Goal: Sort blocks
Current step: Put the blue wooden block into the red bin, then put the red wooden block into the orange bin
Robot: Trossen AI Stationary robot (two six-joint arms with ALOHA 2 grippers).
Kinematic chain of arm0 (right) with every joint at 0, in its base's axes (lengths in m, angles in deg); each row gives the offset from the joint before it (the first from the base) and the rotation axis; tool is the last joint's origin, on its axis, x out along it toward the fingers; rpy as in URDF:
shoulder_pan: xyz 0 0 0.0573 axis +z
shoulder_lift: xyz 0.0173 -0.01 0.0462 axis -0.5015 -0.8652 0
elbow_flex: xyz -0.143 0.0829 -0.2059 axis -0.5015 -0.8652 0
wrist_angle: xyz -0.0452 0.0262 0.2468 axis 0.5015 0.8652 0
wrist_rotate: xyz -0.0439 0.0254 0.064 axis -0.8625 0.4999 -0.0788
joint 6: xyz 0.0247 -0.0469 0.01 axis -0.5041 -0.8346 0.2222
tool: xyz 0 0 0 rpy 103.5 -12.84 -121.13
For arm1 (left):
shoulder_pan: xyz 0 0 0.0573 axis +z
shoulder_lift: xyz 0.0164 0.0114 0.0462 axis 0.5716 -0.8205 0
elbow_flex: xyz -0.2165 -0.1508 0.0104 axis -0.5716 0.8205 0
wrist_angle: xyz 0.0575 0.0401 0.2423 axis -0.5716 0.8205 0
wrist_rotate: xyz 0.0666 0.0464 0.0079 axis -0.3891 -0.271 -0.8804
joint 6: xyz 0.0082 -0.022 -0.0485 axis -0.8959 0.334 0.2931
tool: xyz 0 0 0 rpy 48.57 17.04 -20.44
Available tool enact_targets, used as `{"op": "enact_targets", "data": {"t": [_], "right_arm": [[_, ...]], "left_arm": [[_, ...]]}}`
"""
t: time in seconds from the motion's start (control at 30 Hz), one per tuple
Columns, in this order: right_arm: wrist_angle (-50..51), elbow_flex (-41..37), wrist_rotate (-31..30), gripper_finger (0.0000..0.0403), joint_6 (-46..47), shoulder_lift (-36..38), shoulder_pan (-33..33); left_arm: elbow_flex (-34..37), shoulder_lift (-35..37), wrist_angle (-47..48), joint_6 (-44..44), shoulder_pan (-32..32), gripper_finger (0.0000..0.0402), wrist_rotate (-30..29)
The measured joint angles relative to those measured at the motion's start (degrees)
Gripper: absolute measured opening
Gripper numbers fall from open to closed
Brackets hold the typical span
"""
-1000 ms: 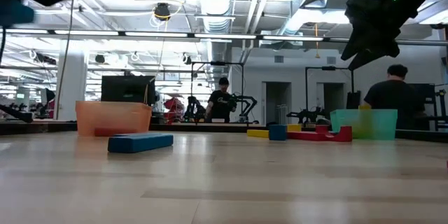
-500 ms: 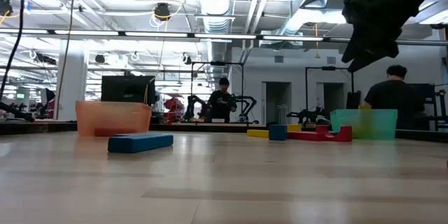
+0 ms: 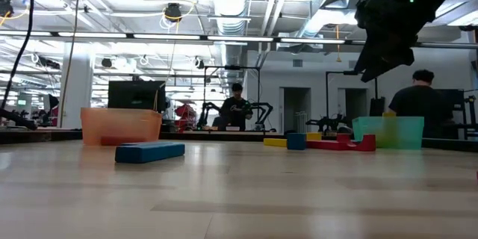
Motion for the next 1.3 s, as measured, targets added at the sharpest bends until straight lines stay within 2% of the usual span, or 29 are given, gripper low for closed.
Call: {"op": "enact_targets", "data": {"t": [0.47,0.8,1.0,1.3], "right_arm": [[-5.07,0.00,-0.04,0.0233,-3.68,-9.01,1.42],[-15.20,0.02,-0.02,0.0233,-8.15,-19.34,-2.33],[-16.31,0.98,0.20,0.0233,-10.78,-24.87,-5.39],[-12.47,7.98,0.36,0.0233,-16.81,-32.55,-10.18]], "left_arm": [[5.78,-0.06,-6.59,6.66,-2.96,0.0125,0.14],[6.72,-0.05,-6.49,8.24,-2.97,0.0200,0.12],[6.72,-0.04,-6.55,8.60,-2.93,0.0246,-0.28],[5.59,1.33,-6.53,8.03,-2.91,0.0253,-2.80]]}}
